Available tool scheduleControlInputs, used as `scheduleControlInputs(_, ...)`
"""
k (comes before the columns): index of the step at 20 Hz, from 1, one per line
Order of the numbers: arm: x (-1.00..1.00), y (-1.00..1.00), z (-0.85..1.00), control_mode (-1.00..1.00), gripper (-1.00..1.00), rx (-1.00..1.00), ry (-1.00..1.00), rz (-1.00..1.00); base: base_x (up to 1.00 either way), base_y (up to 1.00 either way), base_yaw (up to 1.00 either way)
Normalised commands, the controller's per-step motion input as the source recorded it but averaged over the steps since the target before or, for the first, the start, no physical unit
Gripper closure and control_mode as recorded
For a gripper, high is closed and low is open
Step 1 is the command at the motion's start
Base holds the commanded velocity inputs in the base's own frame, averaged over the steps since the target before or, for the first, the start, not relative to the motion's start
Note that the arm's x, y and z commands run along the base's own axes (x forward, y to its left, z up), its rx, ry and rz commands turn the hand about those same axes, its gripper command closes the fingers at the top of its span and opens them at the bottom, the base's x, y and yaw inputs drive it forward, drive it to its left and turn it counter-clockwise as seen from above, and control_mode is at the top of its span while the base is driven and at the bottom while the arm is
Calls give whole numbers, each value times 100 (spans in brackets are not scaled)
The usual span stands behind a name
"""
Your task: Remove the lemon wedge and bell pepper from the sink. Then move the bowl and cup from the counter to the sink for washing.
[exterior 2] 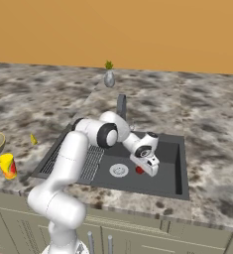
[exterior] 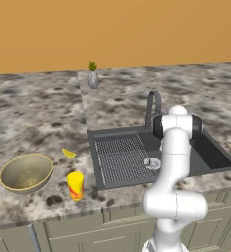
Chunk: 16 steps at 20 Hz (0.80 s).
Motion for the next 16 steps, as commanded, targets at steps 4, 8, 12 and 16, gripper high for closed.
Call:
scheduleControlInputs(4,-19,0,3,-100,100,3,0,0,0,0,0)
scheduleControlInputs(8,-13,1,19,-100,100,0,-5,0,0,0,0)
scheduleControlInputs(12,-17,0,25,-100,100,0,-9,0,0,0,0)
scheduleControlInputs(16,-19,1,25,-100,100,0,-14,0,0,0,0)
